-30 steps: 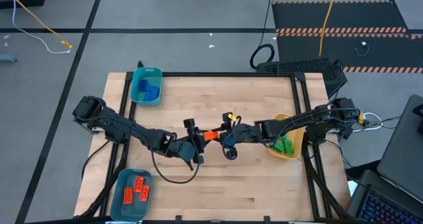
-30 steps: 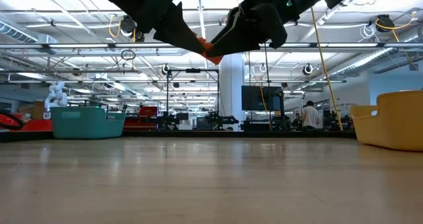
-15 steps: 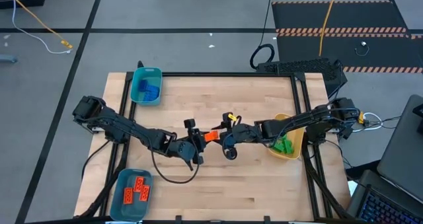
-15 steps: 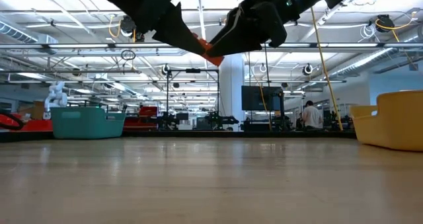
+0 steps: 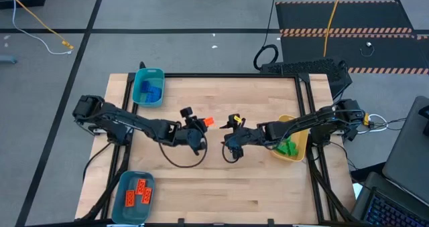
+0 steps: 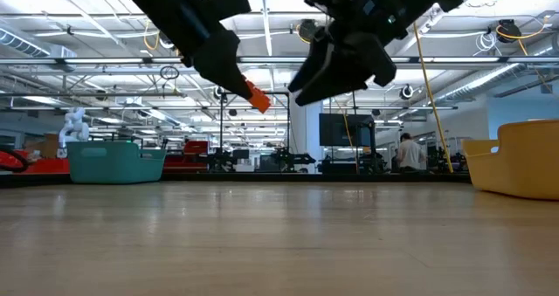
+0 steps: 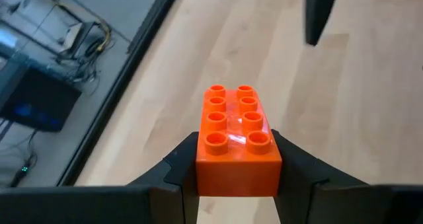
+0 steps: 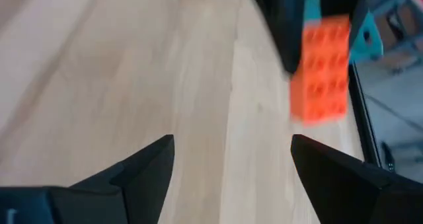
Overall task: Sort & place blocks by color
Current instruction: Put the orange game piece into the dark blue bin
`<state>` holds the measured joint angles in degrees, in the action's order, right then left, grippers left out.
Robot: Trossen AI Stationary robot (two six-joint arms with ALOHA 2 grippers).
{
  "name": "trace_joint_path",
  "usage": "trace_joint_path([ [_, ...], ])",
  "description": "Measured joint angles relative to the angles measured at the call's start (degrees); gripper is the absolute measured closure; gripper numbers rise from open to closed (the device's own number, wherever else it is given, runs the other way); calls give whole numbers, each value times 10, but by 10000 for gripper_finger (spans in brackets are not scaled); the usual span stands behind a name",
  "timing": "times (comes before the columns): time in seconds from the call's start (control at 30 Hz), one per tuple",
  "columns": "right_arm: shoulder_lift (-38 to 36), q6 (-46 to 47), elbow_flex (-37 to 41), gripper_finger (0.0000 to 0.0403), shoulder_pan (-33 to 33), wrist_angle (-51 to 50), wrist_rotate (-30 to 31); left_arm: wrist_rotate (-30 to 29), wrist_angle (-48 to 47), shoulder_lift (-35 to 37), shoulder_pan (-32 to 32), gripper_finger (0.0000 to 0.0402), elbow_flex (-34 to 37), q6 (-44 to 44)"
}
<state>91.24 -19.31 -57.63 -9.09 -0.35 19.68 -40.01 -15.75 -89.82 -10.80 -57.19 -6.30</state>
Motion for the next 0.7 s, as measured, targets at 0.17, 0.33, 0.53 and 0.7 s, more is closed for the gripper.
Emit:
trace_joint_path([
  [0.17, 0, 56, 0, 114, 1, -48, 11, -7, -6, 14, 18, 269, 0, -52],
  [0.33, 0, 75, 0, 121, 2, -39, -34, 32, -12, 14, -11, 269, 0, -97],
  [0.53, 6, 74, 1, 121, 4, -16, -65, -10, -61, 41, -12, 269, 0, -133],
  [0.7, 5, 97, 34, 122, 5, 1, -19, 31, -82, 68, -7, 269, -1, -174],
])
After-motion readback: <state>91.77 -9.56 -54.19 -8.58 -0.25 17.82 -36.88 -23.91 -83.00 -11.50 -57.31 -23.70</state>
